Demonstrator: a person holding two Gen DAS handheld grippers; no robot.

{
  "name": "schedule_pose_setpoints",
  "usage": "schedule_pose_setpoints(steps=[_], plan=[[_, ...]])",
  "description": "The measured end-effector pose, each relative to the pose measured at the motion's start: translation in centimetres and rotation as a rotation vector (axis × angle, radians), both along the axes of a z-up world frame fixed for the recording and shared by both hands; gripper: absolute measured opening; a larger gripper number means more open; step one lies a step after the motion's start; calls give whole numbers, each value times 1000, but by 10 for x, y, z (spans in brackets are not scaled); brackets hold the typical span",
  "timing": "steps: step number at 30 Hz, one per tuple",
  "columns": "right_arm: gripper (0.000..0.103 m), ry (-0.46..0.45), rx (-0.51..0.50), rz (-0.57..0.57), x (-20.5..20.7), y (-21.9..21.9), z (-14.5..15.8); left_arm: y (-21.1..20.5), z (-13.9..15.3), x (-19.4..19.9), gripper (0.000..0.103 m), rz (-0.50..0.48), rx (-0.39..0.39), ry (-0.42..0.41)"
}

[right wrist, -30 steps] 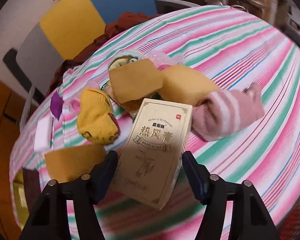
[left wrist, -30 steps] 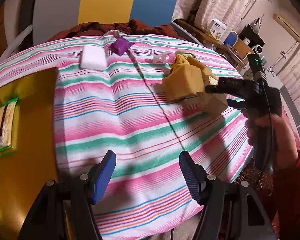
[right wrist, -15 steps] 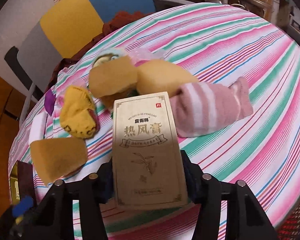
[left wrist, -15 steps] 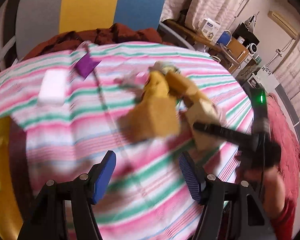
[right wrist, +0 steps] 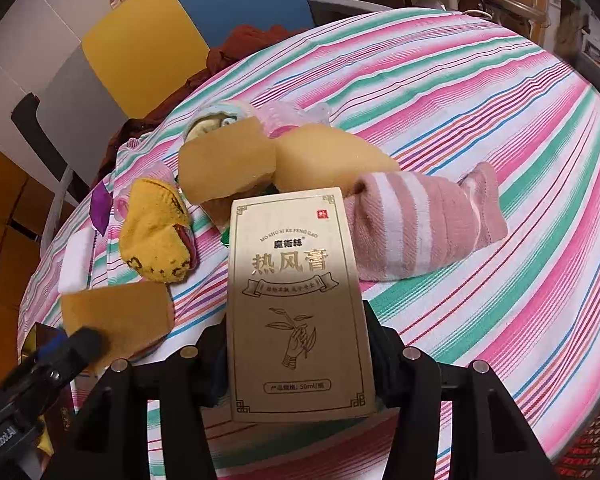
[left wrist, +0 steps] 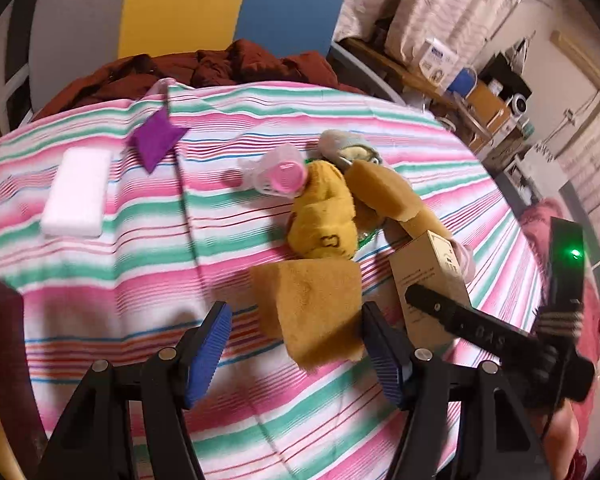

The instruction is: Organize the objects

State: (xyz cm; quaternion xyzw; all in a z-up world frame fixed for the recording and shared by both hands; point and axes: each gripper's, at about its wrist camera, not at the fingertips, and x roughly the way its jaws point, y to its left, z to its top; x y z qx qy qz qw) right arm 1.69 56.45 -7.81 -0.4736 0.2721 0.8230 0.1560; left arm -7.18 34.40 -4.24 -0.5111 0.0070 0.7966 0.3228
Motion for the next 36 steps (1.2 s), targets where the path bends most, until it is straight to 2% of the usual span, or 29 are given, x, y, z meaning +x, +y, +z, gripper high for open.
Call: schedule_pose_setpoints(steps=[6, 10, 12, 14, 19, 25, 29, 33, 34, 35, 36], plan=[[53, 5, 11, 24, 1, -6, 3, -41, -5, 15, 67, 45, -8, -1], [53, 3, 16, 37, 2, -10, 4, -51, -13, 24, 67, 44, -38, 0], [53, 2, 18, 40, 2, -10, 4, -52, -13, 28, 67, 30, -43, 12], [53, 1, 20, 42, 3, -10, 3, -52, -12, 33, 73, 19, -48, 40], [53, 2, 18, 39, 5, -8, 4, -46, -4, 32, 79, -16, -55, 108], [53, 3, 16, 36, 4, -8, 3, -29, -9, 11, 80, -37, -135, 159], [53, 2, 17, 38, 1, -8, 2, -20, -20, 10, 80, -68, -187, 188], [53, -4, 28, 42, -3, -9, 2, -21, -27, 12, 78, -70, -174, 192], [53, -5, 32, 43, -3, -10, 2, -21, -29, 11, 69, -66, -166, 187], [53, -5, 34, 43, -4, -9, 2, -23, -30, 11, 53, -60, -159, 182], [53, -5, 35, 44, -3, -9, 2, -23, -30, 11, 54, -55, -153, 178]])
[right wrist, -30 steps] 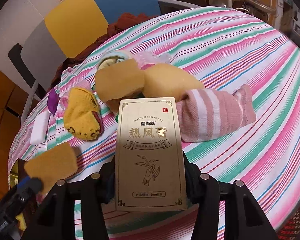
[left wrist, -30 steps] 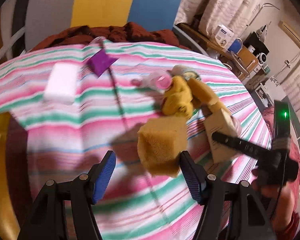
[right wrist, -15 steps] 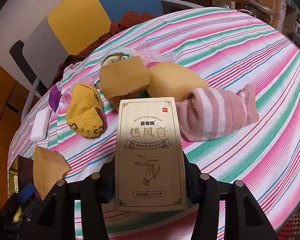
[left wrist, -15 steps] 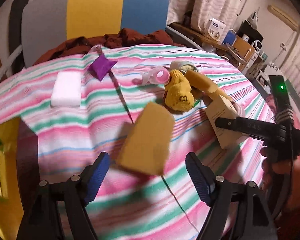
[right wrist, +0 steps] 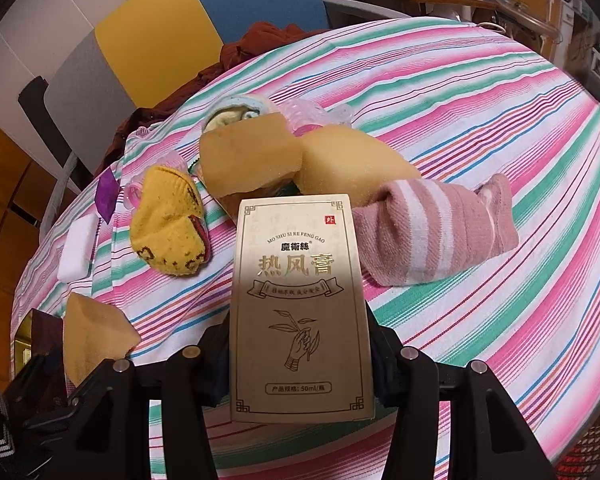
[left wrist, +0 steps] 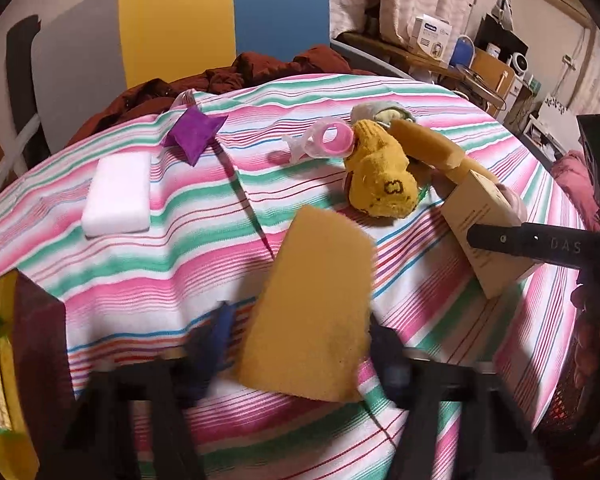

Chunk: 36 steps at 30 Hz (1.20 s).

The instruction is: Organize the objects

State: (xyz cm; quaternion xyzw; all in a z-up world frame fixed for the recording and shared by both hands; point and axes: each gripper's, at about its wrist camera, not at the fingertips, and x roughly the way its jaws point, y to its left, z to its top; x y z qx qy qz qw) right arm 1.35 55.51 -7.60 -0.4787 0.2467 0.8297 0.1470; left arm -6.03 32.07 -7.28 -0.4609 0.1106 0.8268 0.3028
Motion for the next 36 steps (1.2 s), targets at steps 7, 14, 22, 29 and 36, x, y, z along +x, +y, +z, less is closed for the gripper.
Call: schedule_pose_setpoints(steps=[7, 14, 22, 29, 36], plan=[[53, 42, -21, 23, -3, -5, 4, -5, -3, 9, 53, 7, 21, 5], [53, 80, 4, 108, -11, -24, 10, -20, -4, 7, 51, 31, 83, -47], [53, 81, 2, 154, -14, -37, 7, -37, 7, 26, 50, 19, 173, -89], [52, 91, -39, 227, -16, -55, 4, -50, 15, 45, 50, -10, 191, -77], [52, 117, 21, 348, -15, -88, 12, -74, 22, 59, 50, -9, 200, -63]])
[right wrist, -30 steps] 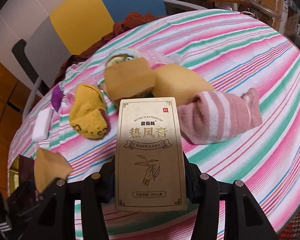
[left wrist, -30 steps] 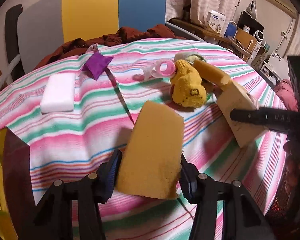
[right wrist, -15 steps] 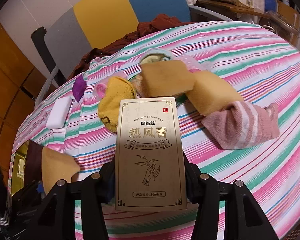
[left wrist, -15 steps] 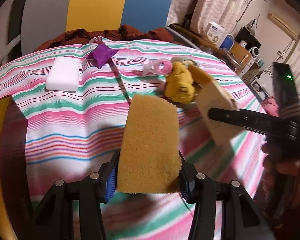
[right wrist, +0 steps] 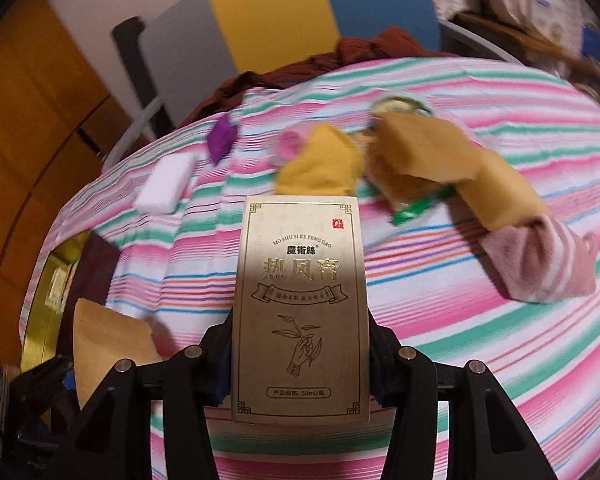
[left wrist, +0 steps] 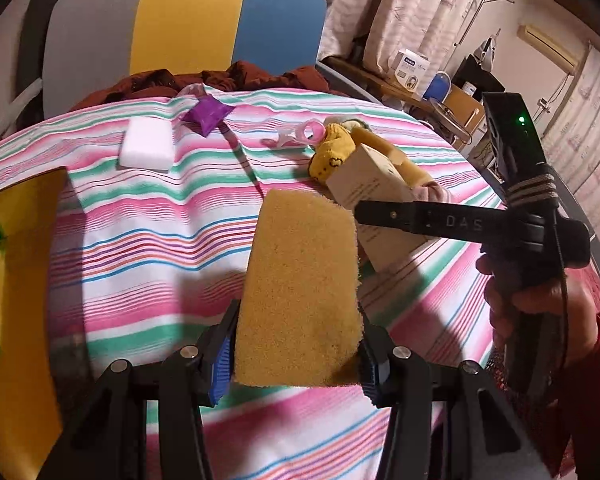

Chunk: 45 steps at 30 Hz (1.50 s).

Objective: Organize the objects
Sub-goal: 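Lift the cream box with the right tool while the left tool lifts the yellow sponge, then place the cream box in the tray with the right tool while the left drops the sponge there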

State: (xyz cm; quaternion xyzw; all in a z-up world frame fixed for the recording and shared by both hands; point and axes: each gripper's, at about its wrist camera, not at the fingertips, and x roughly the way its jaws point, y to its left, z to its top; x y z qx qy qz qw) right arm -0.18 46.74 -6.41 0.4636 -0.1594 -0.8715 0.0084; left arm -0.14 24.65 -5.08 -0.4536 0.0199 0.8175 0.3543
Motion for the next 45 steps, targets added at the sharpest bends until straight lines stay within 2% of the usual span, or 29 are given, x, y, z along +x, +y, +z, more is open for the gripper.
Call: schedule_pose_setpoints(steps=[6, 10, 13, 22, 27, 31, 35, 42, 45], plan=[[52, 74, 36, 127, 2, -34, 12, -33, 21, 8, 50, 26, 30, 45], [52, 63, 48, 188, 3, -62, 11, -59, 31, 7, 50, 67, 46, 59], [52, 42, 18, 223, 2, -86, 8, -81, 36, 4, 50, 112, 60, 52], [52, 84, -38, 300, 1, -151, 30, -141, 33, -7, 51, 228, 70, 27], [52, 99, -85, 342, -6, -191, 49, -180, 27, -16, 51, 315, 50, 12], [52, 113, -95, 396, -15, -229, 59, -206, 17, -27, 51, 369, 18, -43], [52, 48, -94, 403, -34, -262, 53, -231, 4, -37, 51, 419, -10, -100], [52, -77, -64, 333, -69, -295, 27, -259, -7, -51, 51, 450, -89, -150], [52, -104, -10, 302, -81, -304, 20, -271, -14, -56, 51, 470, -117, -164]])
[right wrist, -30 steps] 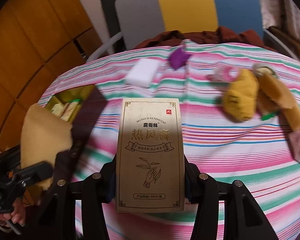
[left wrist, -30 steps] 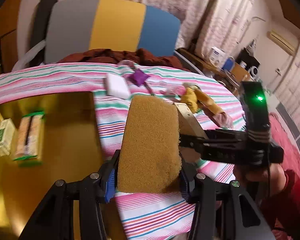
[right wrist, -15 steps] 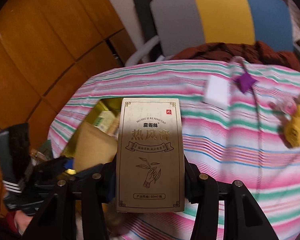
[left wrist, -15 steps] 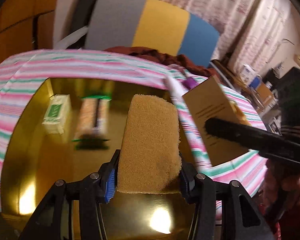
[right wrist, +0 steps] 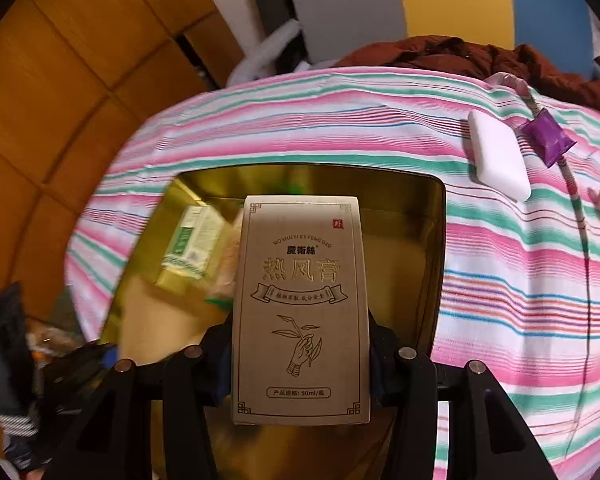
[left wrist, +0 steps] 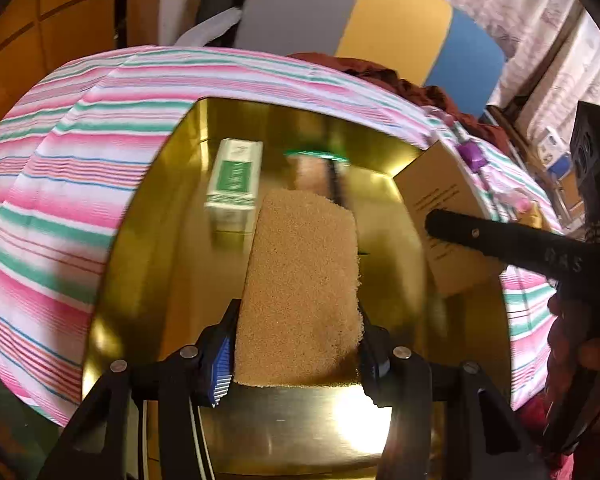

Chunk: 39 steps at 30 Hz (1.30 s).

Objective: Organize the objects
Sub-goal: 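Place the cream box in the tray with the right tool while the left drops the sponge there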

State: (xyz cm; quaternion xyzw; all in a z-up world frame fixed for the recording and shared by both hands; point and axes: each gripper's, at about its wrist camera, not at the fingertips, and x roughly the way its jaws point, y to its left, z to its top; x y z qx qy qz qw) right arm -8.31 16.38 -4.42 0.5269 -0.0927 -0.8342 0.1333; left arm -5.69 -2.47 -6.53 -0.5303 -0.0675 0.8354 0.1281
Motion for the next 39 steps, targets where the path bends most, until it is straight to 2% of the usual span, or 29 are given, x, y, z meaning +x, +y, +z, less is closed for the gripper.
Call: schedule_pose_setpoints(steps=[3, 5, 7, 10, 13, 17, 19, 22, 27, 32, 34, 39], plan=[[52, -2, 52, -21, -16, -9, -8, -6, -9, -8, 51, 9, -21, -27], [55, 13, 35, -48, -25, -11, -10, -9, -14, -10, 52, 21, -49, -49], [72, 12, 11, -61, -30, -11, -11, -14, -15, -10, 54, 36, -35, -52], [72, 13, -15, -69, -27, -10, -10, -16, -11, -9, 58, 45, -14, -51], [72, 1, -25, -55, -18, -10, -11, -16, -2, -8, 66, 61, -21, -13], [70, -17, -58, -46, -10, -9, -14, -22, 14, -5, 66, 106, -51, 38], [68, -14, -38, -36, -10, -13, -15, -30, 22, -2, 66, 153, -57, 61], [59, -11, -75, -9, -14, -20, -17, -41, 35, -3, 66, 206, -20, 96], [59, -21, -133, 11, -21, -38, -24, -56, 45, 1, 66, 279, 21, 129], [63, 11, -154, 25, -12, -35, -11, -67, 47, 3, 66, 322, 66, 137], [69, 31, -153, 19, -6, -27, -3, -65, 47, 4, 66, 318, 96, 148], [74, 96, -153, -18, 8, -1, 18, -44, 53, 10, 67, 239, 203, 177]])
